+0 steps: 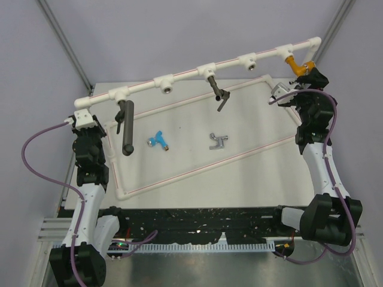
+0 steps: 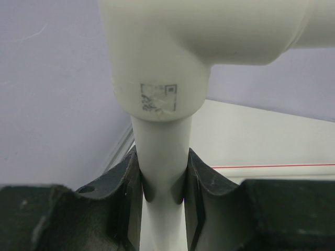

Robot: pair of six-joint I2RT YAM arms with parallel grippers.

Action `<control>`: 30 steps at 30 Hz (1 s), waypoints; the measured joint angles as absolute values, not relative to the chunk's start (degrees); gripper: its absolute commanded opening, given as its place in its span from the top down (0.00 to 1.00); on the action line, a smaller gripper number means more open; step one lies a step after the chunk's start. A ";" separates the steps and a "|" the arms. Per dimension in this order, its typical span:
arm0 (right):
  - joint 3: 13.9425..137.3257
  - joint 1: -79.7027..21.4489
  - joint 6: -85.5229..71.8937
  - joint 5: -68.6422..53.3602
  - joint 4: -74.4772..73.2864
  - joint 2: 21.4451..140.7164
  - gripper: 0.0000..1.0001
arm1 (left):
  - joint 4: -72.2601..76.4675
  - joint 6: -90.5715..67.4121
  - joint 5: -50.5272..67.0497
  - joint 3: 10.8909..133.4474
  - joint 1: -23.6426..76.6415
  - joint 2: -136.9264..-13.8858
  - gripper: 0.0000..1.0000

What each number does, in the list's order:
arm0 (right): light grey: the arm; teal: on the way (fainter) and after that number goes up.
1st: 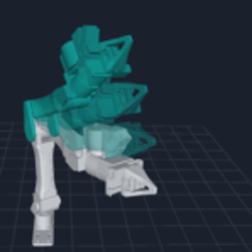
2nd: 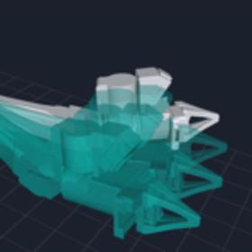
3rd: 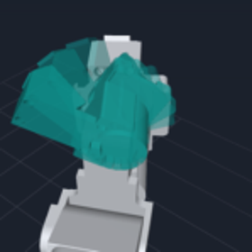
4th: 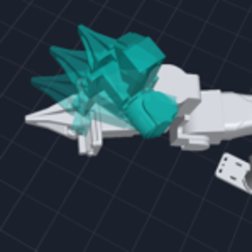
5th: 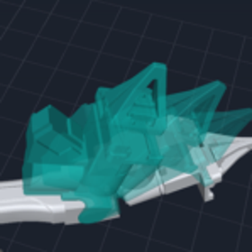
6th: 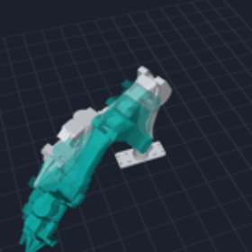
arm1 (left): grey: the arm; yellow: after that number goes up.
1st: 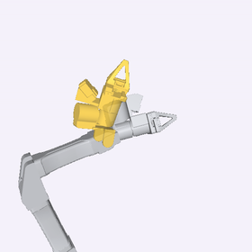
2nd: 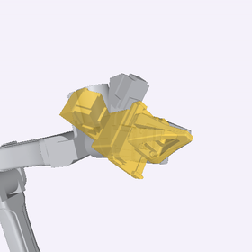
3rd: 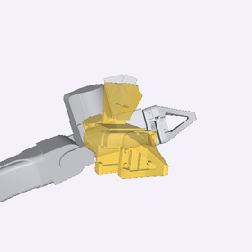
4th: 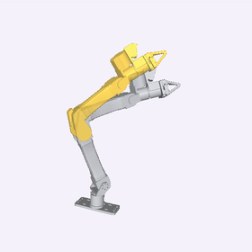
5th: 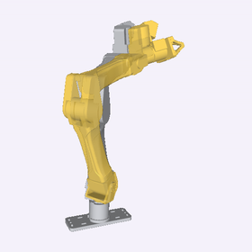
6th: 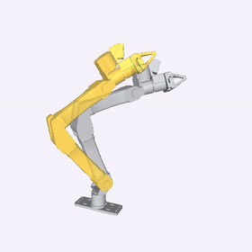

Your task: Install the water faucets

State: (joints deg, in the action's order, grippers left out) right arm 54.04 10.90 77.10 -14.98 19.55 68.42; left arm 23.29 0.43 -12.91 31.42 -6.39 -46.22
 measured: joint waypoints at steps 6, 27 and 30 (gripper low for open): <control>55.07 10.33 78.15 -13.43 22.41 69.43 0.10 | 23.29 0.43 -12.91 31.42 -6.39 -46.22 1.00; 60.86 10.20 72.05 -14.15 21.04 75.02 0.66 | 23.29 0.45 -12.91 31.42 -6.39 -46.22 1.00; 61.01 10.17 64.69 -14.09 20.01 75.09 0.77 | 23.29 0.47 -12.91 31.42 -6.39 -46.22 1.00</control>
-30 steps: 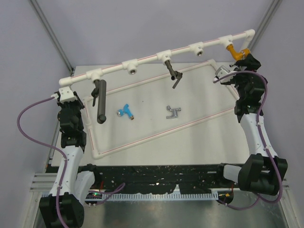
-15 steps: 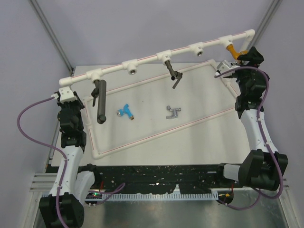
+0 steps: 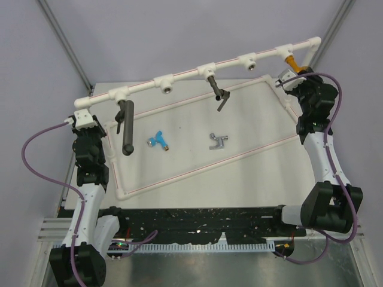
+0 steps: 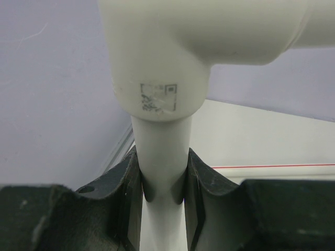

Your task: Install the water faucets

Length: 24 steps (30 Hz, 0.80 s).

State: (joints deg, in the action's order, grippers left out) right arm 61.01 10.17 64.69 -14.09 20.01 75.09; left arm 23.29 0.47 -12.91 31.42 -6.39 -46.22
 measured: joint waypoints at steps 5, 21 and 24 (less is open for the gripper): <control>62.17 10.24 43.90 -13.87 18.92 75.46 0.86 | 23.29 0.47 -12.93 31.42 -6.39 -46.22 1.00; 52.77 14.59 -75.77 -14.55 40.88 79.26 0.84 | 23.33 0.49 -12.05 31.24 -5.96 -45.89 1.00; 52.71 14.37 -85.47 -14.31 41.76 79.46 0.71 | 23.46 0.51 -11.97 31.24 -5.96 -45.82 1.00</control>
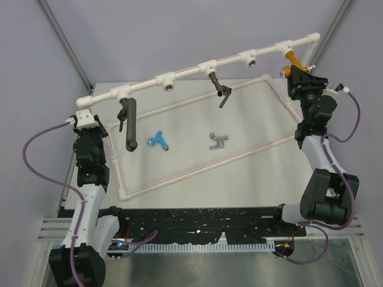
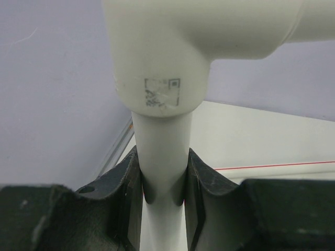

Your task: Install the water faucets

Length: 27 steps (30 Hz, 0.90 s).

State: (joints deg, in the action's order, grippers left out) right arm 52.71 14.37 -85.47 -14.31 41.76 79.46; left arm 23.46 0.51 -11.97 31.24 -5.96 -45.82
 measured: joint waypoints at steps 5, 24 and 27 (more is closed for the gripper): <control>52.66 14.48 -90.11 -13.30 42.44 79.35 0.45 | 23.31 0.56 -12.01 31.24 -5.96 -45.71 1.00; 57.95 27.09 -44.23 -11.51 32.67 70.32 0.21 | 23.24 0.62 -12.88 31.03 -6.13 -45.56 1.00; 62.70 25.87 -26.57 -13.61 27.59 68.31 0.20 | 23.27 0.62 -12.88 31.03 -6.13 -45.56 1.00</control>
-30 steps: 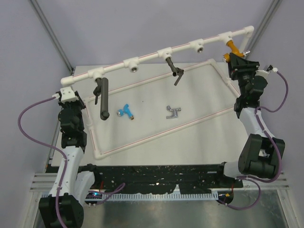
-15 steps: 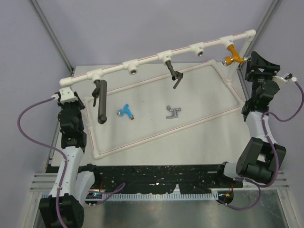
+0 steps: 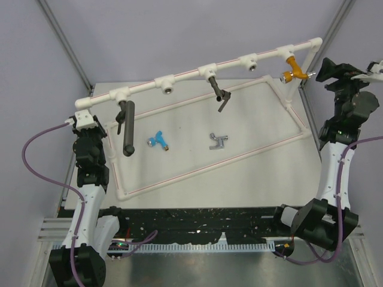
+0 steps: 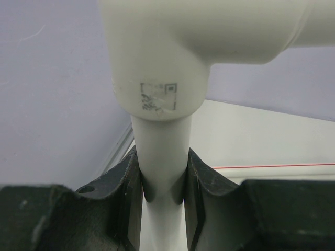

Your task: Install the water faucets

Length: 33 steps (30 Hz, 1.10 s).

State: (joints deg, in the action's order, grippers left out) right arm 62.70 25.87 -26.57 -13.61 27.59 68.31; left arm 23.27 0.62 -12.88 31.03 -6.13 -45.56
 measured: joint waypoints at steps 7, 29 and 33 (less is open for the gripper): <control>65.73 18.04 20.82 -14.52 17.82 62.52 0.11 | 23.27 0.67 -12.91 31.03 -6.13 -45.56 1.00; 60.66 5.74 92.07 -10.66 8.64 67.85 0.14 | 23.27 0.64 -12.88 31.03 -6.13 -45.56 1.00; 60.62 5.26 93.23 -9.87 11.94 71.11 0.27 | 23.27 0.64 -12.91 31.03 -6.13 -45.56 1.00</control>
State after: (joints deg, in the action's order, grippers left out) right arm 60.62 5.26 93.23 -9.87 11.94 71.11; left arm 23.27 0.64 -12.91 31.03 -6.13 -45.56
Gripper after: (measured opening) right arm 0.831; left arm 0.338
